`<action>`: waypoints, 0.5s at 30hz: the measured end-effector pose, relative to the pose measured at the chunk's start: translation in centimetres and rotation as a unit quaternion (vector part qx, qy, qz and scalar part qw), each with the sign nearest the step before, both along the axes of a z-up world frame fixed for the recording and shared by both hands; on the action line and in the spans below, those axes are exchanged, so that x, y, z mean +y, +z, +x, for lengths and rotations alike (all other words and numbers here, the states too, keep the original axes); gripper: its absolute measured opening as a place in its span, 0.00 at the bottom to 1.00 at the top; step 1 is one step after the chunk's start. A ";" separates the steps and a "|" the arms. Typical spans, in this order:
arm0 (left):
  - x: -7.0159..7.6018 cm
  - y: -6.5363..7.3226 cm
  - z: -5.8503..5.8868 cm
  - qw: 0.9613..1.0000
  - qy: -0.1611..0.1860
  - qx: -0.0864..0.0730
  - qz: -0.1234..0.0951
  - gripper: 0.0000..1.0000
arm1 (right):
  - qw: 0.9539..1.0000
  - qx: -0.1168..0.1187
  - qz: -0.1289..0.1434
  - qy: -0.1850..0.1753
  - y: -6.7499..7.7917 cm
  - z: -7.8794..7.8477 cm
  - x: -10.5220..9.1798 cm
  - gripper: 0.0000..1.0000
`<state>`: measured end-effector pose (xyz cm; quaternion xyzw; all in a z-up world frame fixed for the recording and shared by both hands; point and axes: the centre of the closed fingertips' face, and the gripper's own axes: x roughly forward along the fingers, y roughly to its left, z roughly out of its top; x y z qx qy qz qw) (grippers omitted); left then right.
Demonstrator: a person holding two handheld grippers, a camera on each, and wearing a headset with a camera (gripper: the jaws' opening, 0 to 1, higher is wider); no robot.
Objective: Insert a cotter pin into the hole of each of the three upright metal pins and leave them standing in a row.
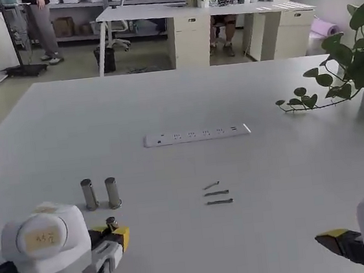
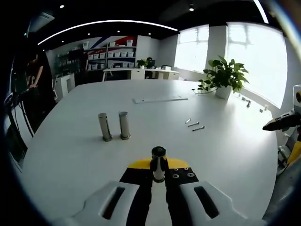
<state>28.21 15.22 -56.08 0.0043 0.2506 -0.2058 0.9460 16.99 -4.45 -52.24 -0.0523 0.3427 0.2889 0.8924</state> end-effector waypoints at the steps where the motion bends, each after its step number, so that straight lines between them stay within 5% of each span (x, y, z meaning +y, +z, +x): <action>1: -0.1 0.0 -0.3 1.000 -0.002 -0.002 0.005 0.07 | 1.000 0.000 -0.001 0.001 0.0 0.0 0.1 0.92; 7: -0.3 -0.5 -1.9 0.999 -0.002 -0.005 0.050 0.07 | 1.000 -0.005 0.005 0.001 0.3 -0.5 0.5 0.91; 11: -0.7 -1.0 -2.4 0.999 -0.001 0.003 0.037 0.07 | 1.000 -0.007 0.005 0.000 0.5 -0.9 0.4 0.91; 15: -0.9 -1.4 -2.8 0.999 -0.004 0.000 0.050 0.07 | 1.000 -0.007 0.001 -0.004 0.6 -1.2 0.0 0.91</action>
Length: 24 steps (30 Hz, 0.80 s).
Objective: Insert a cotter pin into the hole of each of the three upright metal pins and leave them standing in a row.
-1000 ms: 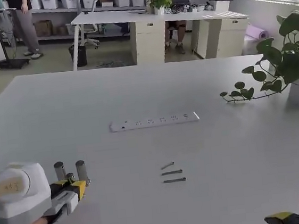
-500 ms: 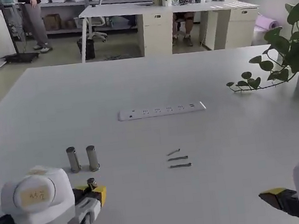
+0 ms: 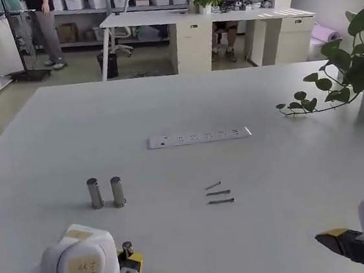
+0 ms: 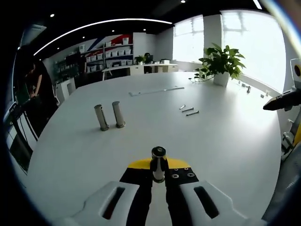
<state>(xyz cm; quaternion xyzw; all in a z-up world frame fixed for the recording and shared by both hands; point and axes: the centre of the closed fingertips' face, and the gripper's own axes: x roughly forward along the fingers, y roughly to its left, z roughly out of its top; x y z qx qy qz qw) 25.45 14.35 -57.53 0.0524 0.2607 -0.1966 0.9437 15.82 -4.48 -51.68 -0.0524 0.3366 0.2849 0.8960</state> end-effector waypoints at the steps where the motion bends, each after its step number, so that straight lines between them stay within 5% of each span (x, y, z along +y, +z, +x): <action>1: 0.1 0.0 0.0 1.000 0.005 0.000 -0.002 0.07 | 1.000 0.000 -0.002 -0.001 0.0 -0.1 -0.1 0.91; 5: 0.4 -0.1 0.2 1.000 0.016 -0.012 0.003 0.07 | 1.000 -0.003 -0.004 -0.005 0.2 -0.1 -0.4 0.91; 10: 0.5 -0.7 0.1 1.000 0.027 -0.002 -0.003 0.07 | 1.000 -0.006 -0.006 -0.009 0.4 -0.1 -0.5 0.91; 13: 0.7 -1.0 0.1 0.998 0.048 0.003 -0.028 0.07 | 1.000 -0.007 -0.007 -0.009 0.5 -0.1 -0.4 0.91; 15: 1.2 -1.0 0.1 0.998 0.056 -0.009 -0.009 0.07 | 1.000 -0.007 -0.008 -0.009 0.5 -0.1 -0.4 0.91; 19: 1.5 -1.6 -0.1 0.997 0.070 0.002 -0.023 0.07 | 1.000 -0.004 -0.009 -0.009 0.3 -0.2 -0.5 0.91; 24: 1.2 -1.3 0.0 0.998 0.068 -0.015 -0.012 0.07 | 1.000 -0.007 -0.010 -0.008 0.4 -0.2 -0.5 0.92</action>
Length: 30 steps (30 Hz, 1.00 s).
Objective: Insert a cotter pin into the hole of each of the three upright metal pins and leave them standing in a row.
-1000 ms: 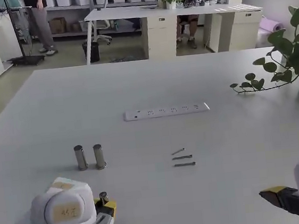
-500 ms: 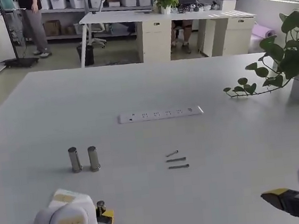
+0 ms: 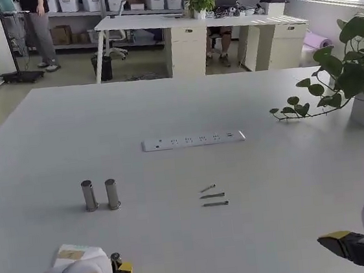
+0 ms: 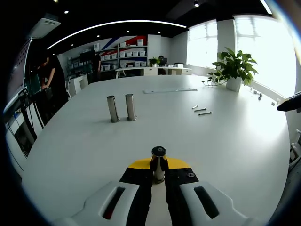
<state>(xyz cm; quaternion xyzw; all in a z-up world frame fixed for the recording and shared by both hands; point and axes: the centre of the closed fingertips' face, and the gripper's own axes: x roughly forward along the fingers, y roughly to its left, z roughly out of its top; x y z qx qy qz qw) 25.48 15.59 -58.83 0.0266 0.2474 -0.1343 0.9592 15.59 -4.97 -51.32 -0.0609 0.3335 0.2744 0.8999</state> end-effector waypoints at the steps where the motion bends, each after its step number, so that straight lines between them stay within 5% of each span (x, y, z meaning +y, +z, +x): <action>1: -0.1 0.0 0.0 1.000 0.000 -0.003 0.001 0.07 | 1.000 0.000 0.000 0.001 0.0 0.0 0.0 0.92; 8: -0.5 0.0 0.0 1.000 -0.012 -0.007 0.003 0.07 | 1.000 0.007 -0.007 0.001 -0.1 0.0 -0.2 0.91; 13: -0.3 -0.1 -0.1 1.000 -0.003 0.004 -0.011 0.08 | 1.000 0.007 -0.004 0.002 -0.1 -0.1 -0.1 0.91; 18: -0.2 -0.6 -0.5 1.000 -0.006 0.011 -0.001 0.14 | 1.000 0.008 -0.003 0.004 -0.2 -0.2 0.0 0.91; 22: 0.4 0.0 -0.7 1.000 0.005 0.007 0.004 0.23 | 1.000 0.007 -0.003 0.004 -0.2 -0.3 -0.2 0.91; 26: 0.4 1.1 -1.0 1.000 -0.003 0.009 -0.014 0.30 | 1.000 0.009 -0.002 0.001 -0.4 -0.4 -0.4 0.91; 30: 1.0 2.4 -1.6 1.000 -0.001 0.002 -0.024 0.28 | 1.000 0.012 -0.001 -0.001 -0.7 -0.5 -0.6 0.91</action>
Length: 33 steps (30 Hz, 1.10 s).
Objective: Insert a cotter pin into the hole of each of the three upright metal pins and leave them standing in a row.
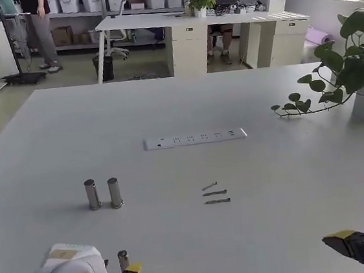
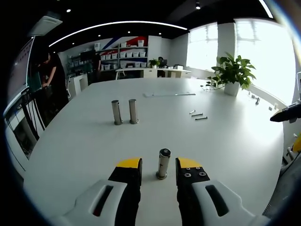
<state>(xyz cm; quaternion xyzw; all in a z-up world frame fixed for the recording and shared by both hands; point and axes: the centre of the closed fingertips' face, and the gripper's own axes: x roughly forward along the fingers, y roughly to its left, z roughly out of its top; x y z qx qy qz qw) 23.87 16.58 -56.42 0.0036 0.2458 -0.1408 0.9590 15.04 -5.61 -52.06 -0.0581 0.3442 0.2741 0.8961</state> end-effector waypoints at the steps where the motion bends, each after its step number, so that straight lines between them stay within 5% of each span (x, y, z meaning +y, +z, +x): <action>1: 0.2 0.4 -0.2 1.000 0.002 0.000 -0.010 0.30 | 1.000 0.001 0.000 -0.001 -0.1 0.0 -0.1 0.91; 11: 0.4 3.0 -1.5 0.996 -0.075 -0.005 -0.051 0.54 | 1.000 0.001 0.004 -0.011 -0.2 0.0 -0.9 0.91; 15: 0.6 3.7 -2.3 0.992 -0.111 -0.001 -0.066 0.50 | 1.000 0.002 0.003 -0.020 -0.3 0.1 -1.6 0.91; 17: 0.0 4.4 -2.8 0.987 -0.146 -0.016 -0.066 0.57 | 1.000 0.003 0.000 -0.023 -0.4 0.1 -1.9 0.91; 18: -0.7 4.9 -3.3 0.982 -0.153 -0.004 -0.114 0.62 | 1.000 0.003 -0.003 -0.022 -0.4 0.0 -2.0 0.91; 20: -1.4 5.6 -3.8 0.973 -0.177 -0.006 -0.146 0.72 | 1.000 0.005 -0.007 -0.024 -0.6 -0.1 -2.1 0.91; 24: -1.4 5.0 -5.1 0.970 -0.229 0.001 -0.082 0.74 | 1.000 0.008 -0.005 -0.027 -0.7 -0.2 -2.2 0.91; 26: -1.9 5.1 -5.8 0.964 -0.253 0.004 -0.087 0.80 | 1.000 0.009 -0.006 -0.028 -0.7 -0.2 -2.3 0.91; 28: -2.5 5.5 -6.4 0.957 -0.265 0.002 -0.121 0.85 | 1.000 0.010 -0.006 -0.026 -0.8 -0.2 -2.1 0.91; 33: -2.6 5.1 -7.3 0.953 -0.279 0.010 -0.118 0.91 | 1.000 0.011 -0.006 -0.018 -0.7 -0.1 -1.5 0.91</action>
